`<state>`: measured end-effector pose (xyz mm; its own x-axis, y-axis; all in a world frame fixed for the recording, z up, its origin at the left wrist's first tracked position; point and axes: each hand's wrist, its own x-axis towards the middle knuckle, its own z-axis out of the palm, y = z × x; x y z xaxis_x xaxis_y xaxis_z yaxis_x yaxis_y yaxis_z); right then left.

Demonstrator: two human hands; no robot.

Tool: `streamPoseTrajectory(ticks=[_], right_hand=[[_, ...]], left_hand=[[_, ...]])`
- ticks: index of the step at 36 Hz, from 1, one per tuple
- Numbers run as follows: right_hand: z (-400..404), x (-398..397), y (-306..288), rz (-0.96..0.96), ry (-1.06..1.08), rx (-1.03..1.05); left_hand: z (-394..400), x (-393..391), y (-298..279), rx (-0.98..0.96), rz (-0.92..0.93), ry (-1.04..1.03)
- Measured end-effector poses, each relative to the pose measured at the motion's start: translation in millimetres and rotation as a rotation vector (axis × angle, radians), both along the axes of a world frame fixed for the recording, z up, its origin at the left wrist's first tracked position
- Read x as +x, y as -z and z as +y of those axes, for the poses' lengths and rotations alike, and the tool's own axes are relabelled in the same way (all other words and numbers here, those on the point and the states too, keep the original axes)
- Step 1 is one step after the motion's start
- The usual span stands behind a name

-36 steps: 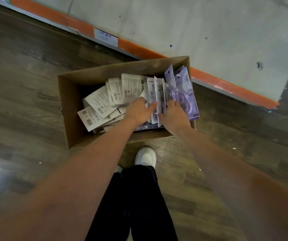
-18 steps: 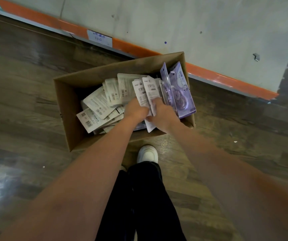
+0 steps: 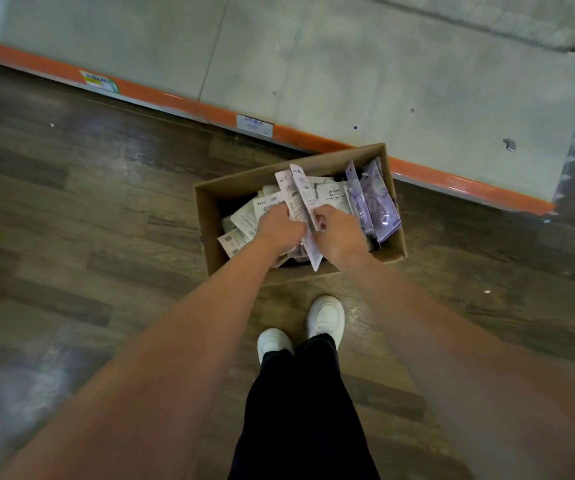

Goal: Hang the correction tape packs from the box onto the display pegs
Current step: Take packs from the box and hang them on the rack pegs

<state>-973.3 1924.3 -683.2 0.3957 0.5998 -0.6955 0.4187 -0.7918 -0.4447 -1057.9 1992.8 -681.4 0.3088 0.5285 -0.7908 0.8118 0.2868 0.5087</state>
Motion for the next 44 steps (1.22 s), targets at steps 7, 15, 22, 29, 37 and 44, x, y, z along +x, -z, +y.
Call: streamPoseTrajectory(ticks=[7,15,22,29,37,44], right_hand=[[2,-9,-48,0.01,0.021,0.038],[15,-14,-163,0.09,0.148,0.146],[1,-14,-253,0.316,0.382,0.241],[-17,-6,-339,0.397,0.456,0.414],[-39,33,-418,0.533,0.564,0.507],[-39,85,-492,0.56,0.535,0.602]], left_hand=[[8,-10,-49,-0.05,-0.065,-0.055],[26,-23,-157,-0.146,-0.286,-0.188],[25,-37,-244,-0.153,-0.371,-0.212],[6,-30,-315,-0.118,-0.384,-0.208],[-10,7,-390,-0.168,-0.483,-0.394],[-8,49,-464,0.118,-0.533,-0.244]])
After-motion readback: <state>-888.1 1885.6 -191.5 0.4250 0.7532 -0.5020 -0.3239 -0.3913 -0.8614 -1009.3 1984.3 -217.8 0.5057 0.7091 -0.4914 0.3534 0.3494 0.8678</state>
